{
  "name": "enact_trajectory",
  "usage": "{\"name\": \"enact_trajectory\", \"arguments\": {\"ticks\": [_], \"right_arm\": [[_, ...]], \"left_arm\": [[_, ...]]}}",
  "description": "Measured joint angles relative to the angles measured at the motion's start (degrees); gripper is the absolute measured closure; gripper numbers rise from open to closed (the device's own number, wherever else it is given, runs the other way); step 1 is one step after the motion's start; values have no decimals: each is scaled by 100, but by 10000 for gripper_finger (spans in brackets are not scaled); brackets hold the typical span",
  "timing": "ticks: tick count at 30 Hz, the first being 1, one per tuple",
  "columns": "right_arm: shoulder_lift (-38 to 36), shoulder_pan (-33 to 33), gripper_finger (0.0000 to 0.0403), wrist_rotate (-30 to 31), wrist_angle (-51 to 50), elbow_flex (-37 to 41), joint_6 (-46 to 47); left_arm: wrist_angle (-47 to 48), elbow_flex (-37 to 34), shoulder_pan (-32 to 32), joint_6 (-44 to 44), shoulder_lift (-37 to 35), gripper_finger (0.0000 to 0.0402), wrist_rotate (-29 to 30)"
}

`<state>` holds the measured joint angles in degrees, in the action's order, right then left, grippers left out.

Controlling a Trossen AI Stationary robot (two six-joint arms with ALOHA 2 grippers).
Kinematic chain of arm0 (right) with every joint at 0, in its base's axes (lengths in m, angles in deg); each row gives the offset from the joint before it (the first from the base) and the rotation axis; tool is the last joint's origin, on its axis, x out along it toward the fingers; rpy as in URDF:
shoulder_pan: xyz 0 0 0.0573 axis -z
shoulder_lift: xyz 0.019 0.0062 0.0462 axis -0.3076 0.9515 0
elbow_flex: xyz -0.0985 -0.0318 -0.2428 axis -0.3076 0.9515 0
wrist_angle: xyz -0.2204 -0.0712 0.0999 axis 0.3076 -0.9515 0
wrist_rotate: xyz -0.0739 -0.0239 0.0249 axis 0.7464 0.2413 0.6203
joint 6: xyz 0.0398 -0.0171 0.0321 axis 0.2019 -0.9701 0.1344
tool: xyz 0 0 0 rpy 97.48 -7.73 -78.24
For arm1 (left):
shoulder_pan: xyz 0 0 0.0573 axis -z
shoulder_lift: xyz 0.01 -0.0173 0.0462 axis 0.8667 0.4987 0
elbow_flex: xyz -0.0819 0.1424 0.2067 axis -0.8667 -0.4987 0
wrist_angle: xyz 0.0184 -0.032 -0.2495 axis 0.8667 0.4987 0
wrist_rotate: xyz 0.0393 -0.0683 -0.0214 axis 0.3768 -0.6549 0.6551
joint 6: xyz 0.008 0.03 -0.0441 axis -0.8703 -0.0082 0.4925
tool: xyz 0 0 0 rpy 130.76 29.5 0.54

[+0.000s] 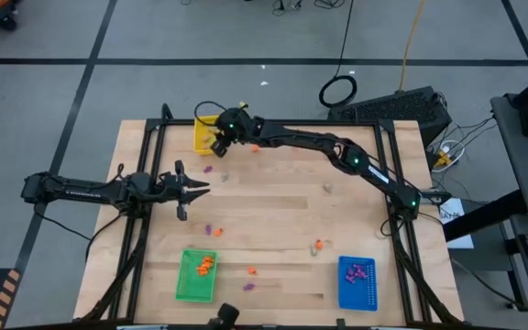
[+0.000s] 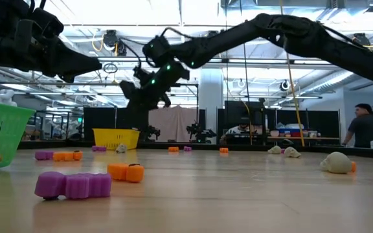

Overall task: Sort Halloween decoration
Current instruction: Put the orange skeleton toy into the green bin

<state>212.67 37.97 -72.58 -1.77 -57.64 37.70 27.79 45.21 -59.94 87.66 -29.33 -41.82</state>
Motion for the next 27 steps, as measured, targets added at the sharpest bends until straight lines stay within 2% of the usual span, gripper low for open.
{"name": "enact_trajectory", "arguments": {"ticks": [4, 6, 7, 13, 18, 23, 27], "right_arm": [[-71, -176, 342, 45, 33, -4, -374], [-69, -296, 384, 132, 363, 190, -458], [-71, -352, 392, 198, 647, 369, -469], [-98, -549, 401, 438, 2047, 1387, -341], [-346, -753, 402, 435, 2639, 2081, -265], [-1168, -847, 403, 444, 3431, 3270, -275], [-2024, -841, 403, 463, 4126, 4623, -272]], "left_arm": [[0, 0, 0, 0, 0, 323, 0], [2, 0, 0, -6, 0, 323, 0], [0, 0, 0, -17, 0, 323, 0], [49, 0, 0, -33, 0, 323, 0], [262, 2, 0, 0, 0, 323, 0], [327, 2, 0, 13, 0, 323, 0], [280, 2, 0, 20, 0, 323, 0]]}}
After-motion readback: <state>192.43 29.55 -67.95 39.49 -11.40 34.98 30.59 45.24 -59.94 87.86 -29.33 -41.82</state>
